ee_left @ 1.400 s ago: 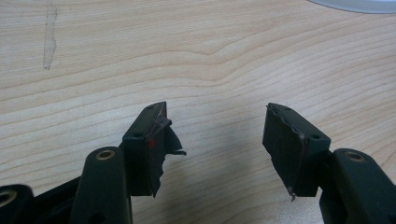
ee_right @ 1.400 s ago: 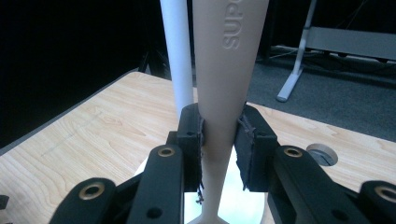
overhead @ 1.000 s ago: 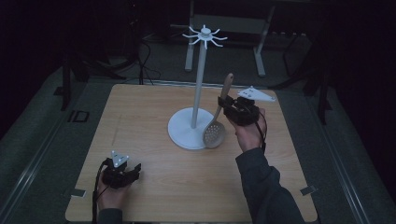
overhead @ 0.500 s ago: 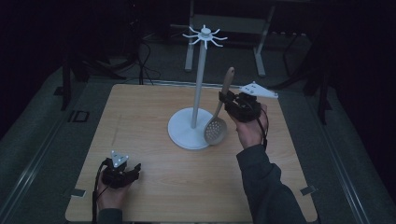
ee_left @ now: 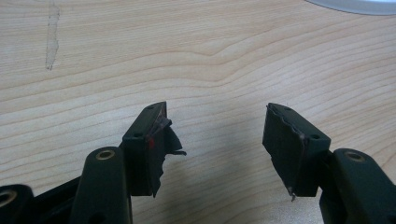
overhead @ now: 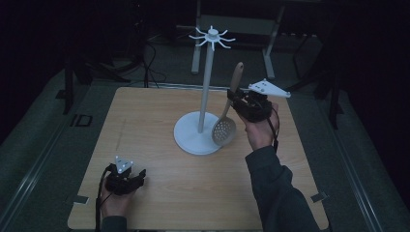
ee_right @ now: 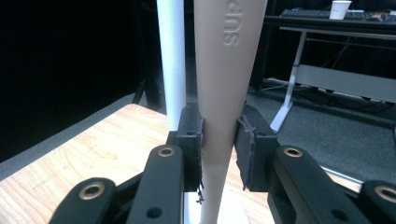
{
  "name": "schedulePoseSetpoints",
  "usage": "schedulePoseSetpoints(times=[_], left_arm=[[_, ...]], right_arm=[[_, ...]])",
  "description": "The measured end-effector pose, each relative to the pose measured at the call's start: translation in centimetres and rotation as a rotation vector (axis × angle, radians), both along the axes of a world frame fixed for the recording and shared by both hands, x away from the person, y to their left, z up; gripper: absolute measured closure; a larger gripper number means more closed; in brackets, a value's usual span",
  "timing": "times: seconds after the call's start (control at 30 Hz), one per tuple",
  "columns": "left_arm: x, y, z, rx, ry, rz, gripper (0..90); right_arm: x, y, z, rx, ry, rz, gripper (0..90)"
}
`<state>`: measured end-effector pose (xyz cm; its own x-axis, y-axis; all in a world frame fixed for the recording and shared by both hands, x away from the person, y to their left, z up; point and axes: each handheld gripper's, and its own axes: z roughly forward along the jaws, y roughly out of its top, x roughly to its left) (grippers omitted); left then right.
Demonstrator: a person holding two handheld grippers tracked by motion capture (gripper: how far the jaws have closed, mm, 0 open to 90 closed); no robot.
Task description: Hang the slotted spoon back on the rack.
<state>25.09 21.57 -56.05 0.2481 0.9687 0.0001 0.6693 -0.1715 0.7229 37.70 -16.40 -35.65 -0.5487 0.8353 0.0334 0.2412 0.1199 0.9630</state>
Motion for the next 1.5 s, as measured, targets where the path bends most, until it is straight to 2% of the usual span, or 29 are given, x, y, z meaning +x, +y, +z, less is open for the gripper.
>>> schedulePoseSetpoints(times=[0.73, 1.33, 1.5], left_arm=[[0.0, 0.0, 0.0, -0.002, 0.0, 0.001, 40.9], [-0.1, 0.1, 0.0, -0.004, -0.002, 0.001, 40.9], [-0.1, 0.2, 0.0, -0.003, 0.002, 0.001, 40.9]], right_arm=[[0.2, 0.3, 1.7, 0.004, -0.043, 0.006, 73.0], [0.7, 0.8, 2.6, 0.001, -0.05, 0.015, 72.9], [0.9, 1.2, 2.9, -0.019, -0.05, 0.023, 72.9]])
